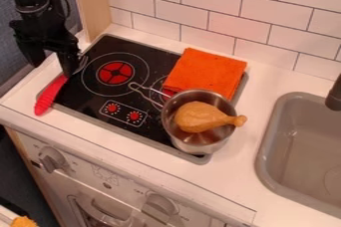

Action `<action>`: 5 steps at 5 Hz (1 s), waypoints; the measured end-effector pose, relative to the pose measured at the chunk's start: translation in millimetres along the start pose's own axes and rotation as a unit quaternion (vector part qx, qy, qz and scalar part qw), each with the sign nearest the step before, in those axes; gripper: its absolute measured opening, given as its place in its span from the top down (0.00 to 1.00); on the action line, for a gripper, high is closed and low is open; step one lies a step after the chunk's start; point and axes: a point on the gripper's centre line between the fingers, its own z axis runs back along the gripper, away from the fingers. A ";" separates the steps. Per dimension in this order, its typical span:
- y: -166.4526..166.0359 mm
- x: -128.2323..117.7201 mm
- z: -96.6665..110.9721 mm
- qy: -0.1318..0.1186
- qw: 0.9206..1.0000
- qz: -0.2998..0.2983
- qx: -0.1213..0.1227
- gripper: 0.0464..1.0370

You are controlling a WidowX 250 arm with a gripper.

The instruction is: Moved the towel to the left side of the stove

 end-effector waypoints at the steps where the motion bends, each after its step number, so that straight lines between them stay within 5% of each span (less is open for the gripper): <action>1: -3.8 -3.1 -9.4 0.016 1.000 0.001 -0.008 0.04; 3: -82.8 40.2 -12.5 0.017 1.000 -0.020 0.008 0.04; 5: -156.7 84.5 -15.4 0.002 0.999 0.018 -0.030 0.04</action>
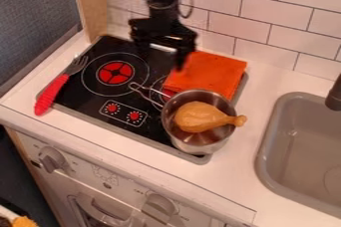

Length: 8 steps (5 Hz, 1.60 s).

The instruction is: Moved the towel to the left side of the stove

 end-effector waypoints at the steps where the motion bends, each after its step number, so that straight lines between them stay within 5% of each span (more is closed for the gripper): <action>1: -27.4 12.2 -6.1 0.003 1.000 0.009 -0.026 0.04; 3: -47.9 18.7 -8.1 0.008 0.999 -0.004 -0.037 0.04; 5: -43.0 14.0 -33.6 0.026 0.998 -0.048 0.018 0.04; 8: -5.3 14.6 -41.1 0.023 0.998 -0.040 0.049 0.04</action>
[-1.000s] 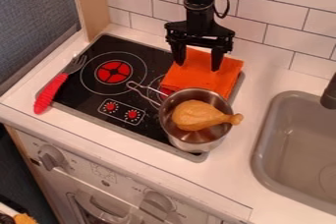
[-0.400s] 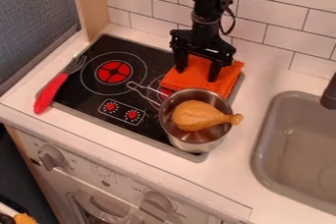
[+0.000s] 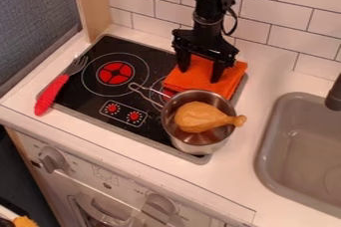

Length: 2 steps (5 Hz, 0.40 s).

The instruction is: Moved the towel to the left side of the stove

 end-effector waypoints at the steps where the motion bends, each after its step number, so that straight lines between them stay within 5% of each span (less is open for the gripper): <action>1: 25.3 1.4 -2.4 -0.004 1.000 0.005 0.003 0.04; 2: 70.5 -1.5 -5.7 0.003 1.000 0.027 0.010 0.04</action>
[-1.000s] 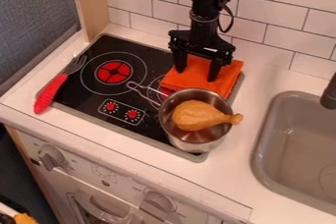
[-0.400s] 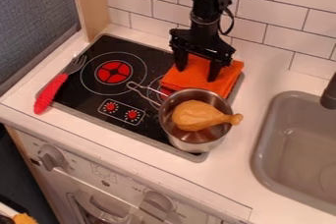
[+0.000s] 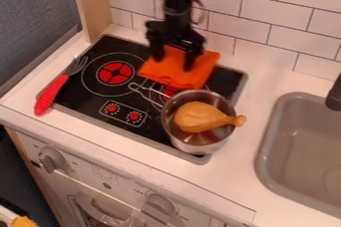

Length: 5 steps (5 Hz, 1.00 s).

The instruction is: Moved the towel to the left side of the stove

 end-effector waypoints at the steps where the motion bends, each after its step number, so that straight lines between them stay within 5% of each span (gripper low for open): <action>1: 40.1 0.0 -5.0 0.010 1.000 0.010 0.007 0.04; 3: 74.2 -5.1 -8.9 0.017 1.000 0.015 0.010 0.04; 5: 75.0 -22.4 0.8 0.029 0.999 -0.001 -0.029 0.04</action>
